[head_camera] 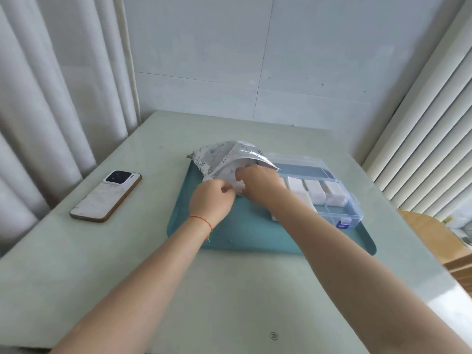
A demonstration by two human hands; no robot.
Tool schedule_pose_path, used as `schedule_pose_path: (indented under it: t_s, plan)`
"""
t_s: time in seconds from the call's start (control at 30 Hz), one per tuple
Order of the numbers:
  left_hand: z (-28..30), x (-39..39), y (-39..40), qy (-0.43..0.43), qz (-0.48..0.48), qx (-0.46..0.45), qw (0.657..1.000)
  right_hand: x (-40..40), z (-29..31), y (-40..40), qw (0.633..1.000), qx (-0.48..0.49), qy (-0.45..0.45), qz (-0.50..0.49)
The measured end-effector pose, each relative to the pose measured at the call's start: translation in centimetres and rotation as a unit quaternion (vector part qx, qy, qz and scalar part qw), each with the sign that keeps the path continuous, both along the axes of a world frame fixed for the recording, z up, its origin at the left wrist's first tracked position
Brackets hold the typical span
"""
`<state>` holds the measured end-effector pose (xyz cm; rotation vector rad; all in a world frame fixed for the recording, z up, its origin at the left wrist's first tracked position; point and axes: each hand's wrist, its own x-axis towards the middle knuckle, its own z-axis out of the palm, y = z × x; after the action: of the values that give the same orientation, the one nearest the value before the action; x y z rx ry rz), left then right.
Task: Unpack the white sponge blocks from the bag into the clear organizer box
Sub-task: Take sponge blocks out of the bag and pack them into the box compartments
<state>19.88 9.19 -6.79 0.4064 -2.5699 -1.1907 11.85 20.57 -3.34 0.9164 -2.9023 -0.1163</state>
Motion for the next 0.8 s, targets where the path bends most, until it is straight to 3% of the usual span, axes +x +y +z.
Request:
schedule_pose_path:
  t_s: [0.13,0.33,0.6,0.8]
  plan:
    - [-0.1,0.1,-0.1,0.005,-0.004,0.023,1.0,-0.1,-0.6,-0.7,1.0,0.003,0.01,-0.005]
    - [-0.4,0.1,-0.5,-0.005,0.003,0.047,0.999,0.1,0.8,0.2,0.992,-0.12,0.005,-0.044]
    - [0.2,0.2,-0.1,-0.012,-0.002,0.169,0.985,1.0,1.3,2.4,0.98,-0.194,0.027,-0.036]
    - [0.3,0.3,-0.2,-0.013,0.005,0.212,0.977,0.9,1.3,3.4,0.97,-0.243,-0.006,-0.026]
